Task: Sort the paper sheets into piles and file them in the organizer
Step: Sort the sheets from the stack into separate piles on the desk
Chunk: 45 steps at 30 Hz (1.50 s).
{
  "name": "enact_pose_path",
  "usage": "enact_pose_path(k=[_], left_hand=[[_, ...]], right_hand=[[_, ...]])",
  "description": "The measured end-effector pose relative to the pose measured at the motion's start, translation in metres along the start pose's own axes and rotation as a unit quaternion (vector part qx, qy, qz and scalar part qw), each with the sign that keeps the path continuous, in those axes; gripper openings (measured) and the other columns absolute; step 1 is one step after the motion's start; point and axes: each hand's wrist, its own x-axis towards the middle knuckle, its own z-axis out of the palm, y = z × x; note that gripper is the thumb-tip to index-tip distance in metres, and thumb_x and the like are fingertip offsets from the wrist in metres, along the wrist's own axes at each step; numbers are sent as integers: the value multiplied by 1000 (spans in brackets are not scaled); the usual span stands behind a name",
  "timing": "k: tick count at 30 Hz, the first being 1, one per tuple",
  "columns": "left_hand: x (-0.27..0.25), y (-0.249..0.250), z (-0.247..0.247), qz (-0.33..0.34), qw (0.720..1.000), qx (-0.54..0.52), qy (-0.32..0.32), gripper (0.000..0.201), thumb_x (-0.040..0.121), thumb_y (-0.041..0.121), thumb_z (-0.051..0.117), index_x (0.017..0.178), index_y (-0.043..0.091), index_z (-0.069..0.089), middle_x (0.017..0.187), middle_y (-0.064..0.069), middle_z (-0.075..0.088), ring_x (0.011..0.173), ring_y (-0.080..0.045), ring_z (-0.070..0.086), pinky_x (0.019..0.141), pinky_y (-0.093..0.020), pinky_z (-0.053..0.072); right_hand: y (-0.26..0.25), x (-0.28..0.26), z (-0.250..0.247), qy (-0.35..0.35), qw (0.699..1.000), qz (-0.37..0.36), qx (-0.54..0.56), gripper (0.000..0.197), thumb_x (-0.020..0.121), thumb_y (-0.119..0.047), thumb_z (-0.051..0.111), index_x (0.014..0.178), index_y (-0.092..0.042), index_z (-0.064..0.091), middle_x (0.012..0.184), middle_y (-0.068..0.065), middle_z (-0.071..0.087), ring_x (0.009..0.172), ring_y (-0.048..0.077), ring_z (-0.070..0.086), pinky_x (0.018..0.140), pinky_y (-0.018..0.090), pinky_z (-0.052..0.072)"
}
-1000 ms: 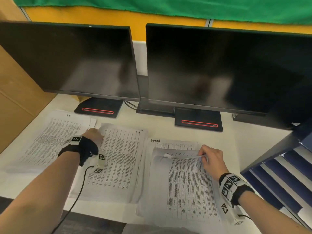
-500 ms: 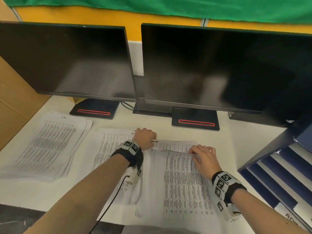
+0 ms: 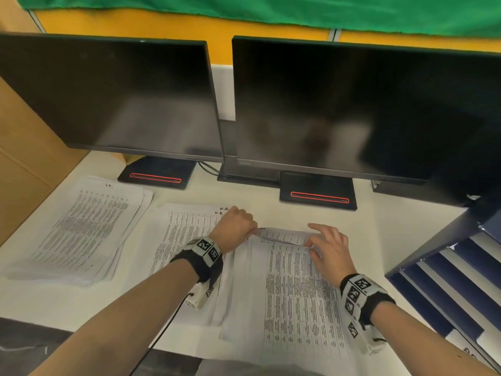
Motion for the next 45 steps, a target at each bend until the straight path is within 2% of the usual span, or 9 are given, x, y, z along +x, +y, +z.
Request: enact_pose_path(k=[4, 10, 13, 20, 27, 34, 38, 41, 45], left_hand=[[-12, 7, -2, 10, 984, -164, 62, 26, 91, 22, 59, 116, 26, 67, 141, -12, 49, 102, -27, 65, 95, -39, 45], [-10, 12, -5, -114, 921, -365, -73, 24, 92, 37, 56, 100, 25, 74, 155, 4, 26, 130, -17, 42, 106, -34, 34], [-1, 10, -6, -188, 880, -432, -56, 34, 96, 33, 49, 89, 11, 73, 137, -4, 44, 120, -19, 47, 96, -29, 39], [12, 4, -1, -214, 910, -353, -37, 20, 80, 10, 64, 90, 17, 47, 78, 5, 51, 75, -17, 51, 56, -18, 34], [13, 8, -2, -232, 896, -379, 4, 21, 85, 10, 62, 106, 16, 59, 76, -1, 57, 67, -13, 51, 62, -20, 43], [6, 13, 4, -318, 749, -574, -95, 69, 85, 70, 37, 136, 23, 31, 124, -3, 48, 116, -28, 52, 87, -37, 48], [-2, 19, 22, -316, 786, -519, -114, 78, 80, 26, 72, 139, 20, 22, 119, -10, 55, 110, -30, 56, 90, -35, 48], [-3, 26, 35, -383, 790, -468, -100, 64, 82, 0, 56, 136, 15, 26, 95, -10, 58, 87, -25, 60, 65, -28, 49], [-2, 28, 40, -422, 783, -447, -92, 57, 84, -2, 48, 135, 14, 29, 105, -17, 62, 100, -34, 61, 84, -40, 52]], right_hand=[[1, 0, 3, 0, 1000, -7, -1, 14, 83, -14, 59, 86, -27, 60, 130, -11, 53, 123, 17, 40, 103, 35, 20], [2, -2, 8, -5, 1000, 1, 21, 11, 85, -13, 58, 86, -24, 61, 93, -13, 61, 100, 14, 54, 104, 35, 21], [3, -5, 9, -6, 999, -4, 41, 13, 84, -8, 57, 86, -21, 61, 91, -13, 60, 95, 12, 57, 106, 33, 16], [4, -12, 5, -2, 997, -10, 71, 18, 82, -2, 55, 85, -19, 58, 86, -15, 55, 89, 7, 56, 111, 36, 14], [5, -10, 4, 1, 998, -4, 60, 17, 87, -4, 50, 86, -21, 55, 93, -11, 59, 90, 8, 57, 109, 36, 20], [4, 7, -6, 33, 990, 112, 80, 19, 89, -20, 54, 105, -30, 58, 94, -6, 62, 97, 18, 53, 96, 38, 26], [14, 1, -6, 29, 949, 299, 90, 67, 80, -33, 66, 137, -28, 32, 136, 7, 34, 124, 29, 34, 100, 51, 32], [25, -11, -1, -46, 894, 413, 167, 78, 78, -37, 69, 139, -17, 24, 136, 19, 34, 124, 38, 38, 101, 49, 39], [27, -18, 9, -143, 859, 426, 246, 81, 71, -32, 76, 133, -14, 27, 128, 17, 42, 112, 35, 51, 92, 43, 49]])
